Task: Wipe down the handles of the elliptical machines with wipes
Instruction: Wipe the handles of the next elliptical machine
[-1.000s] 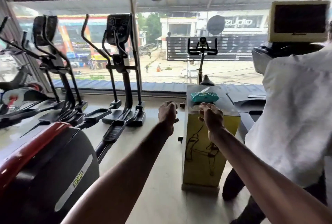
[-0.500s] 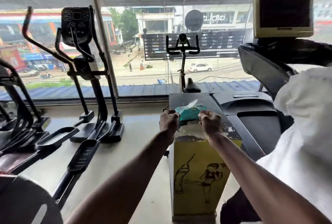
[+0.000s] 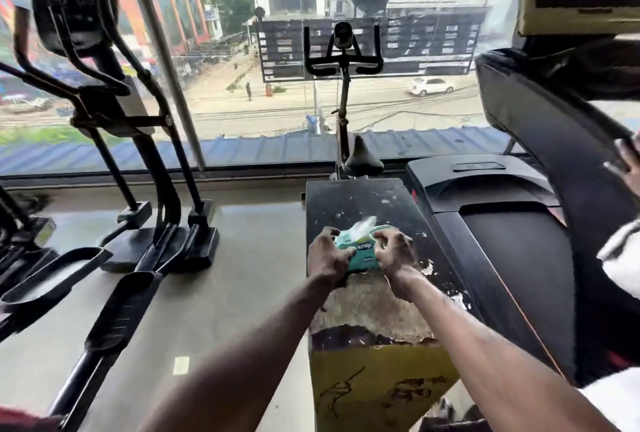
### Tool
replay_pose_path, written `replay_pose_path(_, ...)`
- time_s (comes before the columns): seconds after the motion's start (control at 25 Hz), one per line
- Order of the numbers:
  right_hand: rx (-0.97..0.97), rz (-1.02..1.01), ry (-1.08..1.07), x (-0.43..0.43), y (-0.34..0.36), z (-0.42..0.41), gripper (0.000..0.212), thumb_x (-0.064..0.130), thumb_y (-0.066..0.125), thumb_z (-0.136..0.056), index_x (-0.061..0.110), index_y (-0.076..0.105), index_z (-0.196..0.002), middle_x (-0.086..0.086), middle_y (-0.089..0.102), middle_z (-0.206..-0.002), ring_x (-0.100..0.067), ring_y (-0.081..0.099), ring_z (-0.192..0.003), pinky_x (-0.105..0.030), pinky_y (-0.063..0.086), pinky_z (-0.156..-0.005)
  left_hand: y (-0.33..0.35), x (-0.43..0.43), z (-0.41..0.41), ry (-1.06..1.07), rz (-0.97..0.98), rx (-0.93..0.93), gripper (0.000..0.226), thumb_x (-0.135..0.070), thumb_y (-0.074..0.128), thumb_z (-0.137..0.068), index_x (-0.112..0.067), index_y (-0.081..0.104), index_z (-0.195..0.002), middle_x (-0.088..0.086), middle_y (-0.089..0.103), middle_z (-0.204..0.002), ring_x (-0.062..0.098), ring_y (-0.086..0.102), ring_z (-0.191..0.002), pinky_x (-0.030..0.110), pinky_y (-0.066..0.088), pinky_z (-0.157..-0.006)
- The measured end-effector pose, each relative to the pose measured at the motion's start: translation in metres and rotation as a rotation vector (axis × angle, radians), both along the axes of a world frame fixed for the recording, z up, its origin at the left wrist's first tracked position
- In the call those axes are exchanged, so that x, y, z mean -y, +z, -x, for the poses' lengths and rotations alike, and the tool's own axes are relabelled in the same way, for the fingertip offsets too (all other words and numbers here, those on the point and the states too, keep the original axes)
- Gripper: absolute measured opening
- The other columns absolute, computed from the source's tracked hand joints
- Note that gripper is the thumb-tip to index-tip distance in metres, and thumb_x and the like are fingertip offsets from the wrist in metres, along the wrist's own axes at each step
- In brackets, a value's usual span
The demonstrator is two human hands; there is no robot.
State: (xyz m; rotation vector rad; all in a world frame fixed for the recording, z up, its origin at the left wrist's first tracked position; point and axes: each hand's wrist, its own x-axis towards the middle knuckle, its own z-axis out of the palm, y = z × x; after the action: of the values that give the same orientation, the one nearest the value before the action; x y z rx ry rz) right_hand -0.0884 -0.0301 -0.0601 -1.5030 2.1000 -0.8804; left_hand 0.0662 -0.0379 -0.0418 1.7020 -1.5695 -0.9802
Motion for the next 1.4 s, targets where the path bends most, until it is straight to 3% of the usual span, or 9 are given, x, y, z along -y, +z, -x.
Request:
replay_pose_path(0.12,-0.130,-0.031,0.085,0.021,-0.016,0.006,0.028,0.009,0.058,-0.095,0.011,0.074,-0.118,-0.009,0.070,-0.130,-0.030,0.064,-0.120,-0.033,0.047,-0.103,-0.018,0.028,0.008,-0.081,0.044,0.215,0.066,-0.044,0.087,-0.076,-0.021,0.057,-0.131,0.006,0.064,-0.127,0.025,0.060,-0.118,0.039,0.052,-0.098)
replay_pose_path(0.28,-0.228,-0.066,0.172,0.039,-0.022,0.014,0.031,0.014,0.052,-0.101,0.014,0.069,-0.127,-0.009,0.068,-0.133,-0.030,0.062,-0.122,-0.036,0.048,-0.102,-0.034,0.059,0.012,-0.124,0.008,0.267,0.068,-0.060,0.079,-0.078,-0.023,0.058,-0.131,0.004,0.063,-0.128,0.026,0.059,-0.120,0.039,0.052,-0.097)
replay_pose_path(0.36,-0.261,-0.064,0.219,0.045,-0.023,0.018,0.034,0.019,0.051,-0.103,0.024,0.069,-0.131,-0.004,0.068,-0.135,-0.027,0.063,-0.122,-0.036,0.051,-0.102,-0.039,0.069,0.011,-0.099,0.062,0.278,0.046,-0.053,0.071,-0.087,-0.023,0.066,-0.122,0.006,0.068,-0.124,0.027,0.061,-0.117,0.035,0.051,-0.094)
replay_pose_path(0.48,-0.322,-0.075,0.284,0.052,-0.020,0.021,0.027,0.027,0.055,-0.102,0.031,0.074,-0.121,0.003,0.071,-0.129,-0.024,0.067,-0.116,-0.036,0.055,-0.096,-0.044,0.075,0.009,-0.025,0.113,0.258,0.026,-0.037,0.064,-0.095,-0.020,0.075,-0.110,0.009,0.074,-0.118,0.029,0.066,-0.110,0.033,0.049,-0.085)
replay_pose_path(0.72,-0.548,-0.013,0.406,0.065,-0.024,0.029,0.020,0.035,0.065,-0.099,0.024,0.079,-0.108,0.001,0.054,-0.118,-0.023,0.055,-0.113,-0.043,0.052,-0.096,-0.047,0.078,0.013,0.031,0.093,0.201,0.021,-0.031,0.063,-0.096,-0.018,0.077,-0.105,0.011,0.076,-0.112,0.031,0.068,-0.104,0.034,0.049,-0.080)
replay_pose_path(0.96,-0.571,-0.069,0.418,0.076,-0.027,0.028,0.032,0.049,0.072,-0.093,0.022,0.077,-0.109,0.003,0.049,-0.122,-0.019,0.051,-0.113,-0.039,0.053,-0.096,-0.049,0.080,0.015,0.029,0.067,0.203,0.020,-0.030,0.064,-0.095,-0.018,0.077,-0.104,0.011,0.077,-0.108,0.030,0.069,-0.100,0.031,0.045,-0.075)
replay_pose_path(1.12,-0.576,-0.044,0.441,0.082,-0.028,0.026,0.020,0.038,0.076,-0.092,0.021,0.078,-0.103,0.004,0.052,-0.116,-0.017,0.052,-0.110,-0.035,0.053,-0.094,-0.049,0.081,0.015,0.023,0.059,0.199,0.020,-0.030,0.064,-0.094,-0.019,0.077,-0.103,0.010,0.077,-0.107,0.029,0.069,-0.099,0.033,0.048,-0.077)
replay_pose_path(1.28,-0.539,-0.033,0.430,0.084,-0.028,0.022,0.015,0.026,0.072,-0.092,0.012,0.070,-0.098,-0.001,0.054,-0.111,-0.021,0.055,-0.105,-0.041,0.054,-0.093,-0.047,0.083,0.013,0.020,0.063,0.187,0.020,-0.031,0.064,-0.093,-0.019,0.078,-0.101,0.008,0.078,-0.104,0.029,0.070,-0.098,0.034,0.051,-0.078)
replay_pose_path(1.4,-0.657,-0.031,0.527,0.081,-0.021,0.019,0.019,0.024,0.063,-0.099,0.007,0.071,-0.100,-0.005,0.051,-0.119,-0.023,0.051,-0.110,-0.040,0.052,-0.095,-0.044,0.085,0.013,0.011,0.069,0.189,0.020,-0.031,0.065,-0.092,-0.019,0.079,-0.100,0.008,0.078,-0.103,0.028,0.071,-0.095,0.033,0.051,-0.076)
